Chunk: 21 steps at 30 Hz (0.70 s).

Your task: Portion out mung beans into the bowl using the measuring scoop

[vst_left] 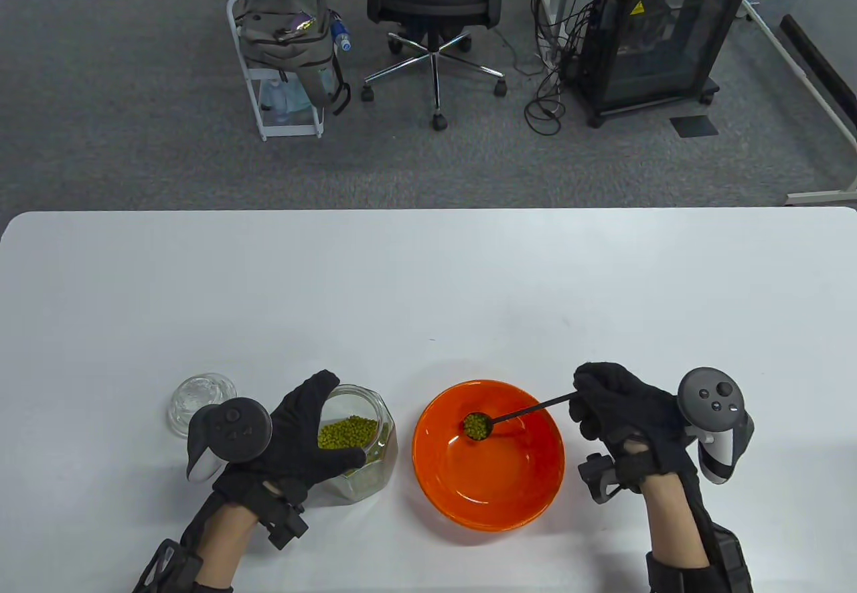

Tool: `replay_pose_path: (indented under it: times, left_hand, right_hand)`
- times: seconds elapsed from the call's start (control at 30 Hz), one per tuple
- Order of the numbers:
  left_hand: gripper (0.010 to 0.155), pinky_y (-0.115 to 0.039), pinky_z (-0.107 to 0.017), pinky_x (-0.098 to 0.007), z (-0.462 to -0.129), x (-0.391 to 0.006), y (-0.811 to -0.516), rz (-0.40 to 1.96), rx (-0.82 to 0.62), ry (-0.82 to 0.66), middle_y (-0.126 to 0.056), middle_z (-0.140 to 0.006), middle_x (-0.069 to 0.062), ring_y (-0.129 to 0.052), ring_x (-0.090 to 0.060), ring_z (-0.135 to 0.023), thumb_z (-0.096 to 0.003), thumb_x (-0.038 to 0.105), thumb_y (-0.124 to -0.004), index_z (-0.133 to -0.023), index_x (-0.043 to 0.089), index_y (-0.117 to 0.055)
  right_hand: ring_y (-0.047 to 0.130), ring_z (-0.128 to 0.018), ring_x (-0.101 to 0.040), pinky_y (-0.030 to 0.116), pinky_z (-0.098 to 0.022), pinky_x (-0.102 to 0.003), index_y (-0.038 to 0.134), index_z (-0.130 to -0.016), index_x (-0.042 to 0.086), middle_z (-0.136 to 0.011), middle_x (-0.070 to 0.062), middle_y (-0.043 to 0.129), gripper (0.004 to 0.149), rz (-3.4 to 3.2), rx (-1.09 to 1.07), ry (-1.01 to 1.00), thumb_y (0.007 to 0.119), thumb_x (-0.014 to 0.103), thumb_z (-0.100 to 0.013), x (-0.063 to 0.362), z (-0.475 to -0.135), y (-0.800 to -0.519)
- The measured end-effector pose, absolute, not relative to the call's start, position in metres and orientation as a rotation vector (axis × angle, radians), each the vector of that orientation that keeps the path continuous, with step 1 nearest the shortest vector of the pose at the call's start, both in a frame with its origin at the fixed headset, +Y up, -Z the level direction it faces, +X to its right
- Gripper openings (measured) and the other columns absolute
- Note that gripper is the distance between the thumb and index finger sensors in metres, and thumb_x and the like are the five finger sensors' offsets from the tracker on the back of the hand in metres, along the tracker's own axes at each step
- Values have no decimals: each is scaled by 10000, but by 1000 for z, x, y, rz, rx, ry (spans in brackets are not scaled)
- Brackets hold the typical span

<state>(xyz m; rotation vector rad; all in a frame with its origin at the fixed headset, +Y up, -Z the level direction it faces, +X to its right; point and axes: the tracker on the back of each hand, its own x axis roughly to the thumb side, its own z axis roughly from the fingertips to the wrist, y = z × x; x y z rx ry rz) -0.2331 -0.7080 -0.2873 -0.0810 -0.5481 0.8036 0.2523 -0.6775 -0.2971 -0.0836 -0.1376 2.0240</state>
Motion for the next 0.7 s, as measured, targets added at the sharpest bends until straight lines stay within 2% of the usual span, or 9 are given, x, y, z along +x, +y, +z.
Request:
replay_pose_path:
  times: [0.57, 0.7]
  left_hand:
    - [1202, -487, -724, -758, -287, -233, -709, 806, -84, -549, -384, -1162, -289, -530, -601, -1043, -414, 828, -846, -1106, 31, -270]
    - [1203, -487, -723, -759, -287, -233, -709, 803, -83, -551, -384, -1162, -289, -530, -601, -1044, -414, 830, -844, -1106, 33, -268]
  right_hand:
    - [1098, -200, -178, 933, -199, -338, 971, -746, 239, -472, -62, 1122, 389, 2210, 147, -479, 911, 415, -405, 228, -277, -647]
    - [1098, -204, -178, 929, -200, -337, 975, -742, 254, -476, -57, 1122, 392, 2247, 264, -588, 911, 422, -394, 223, -273, -641]
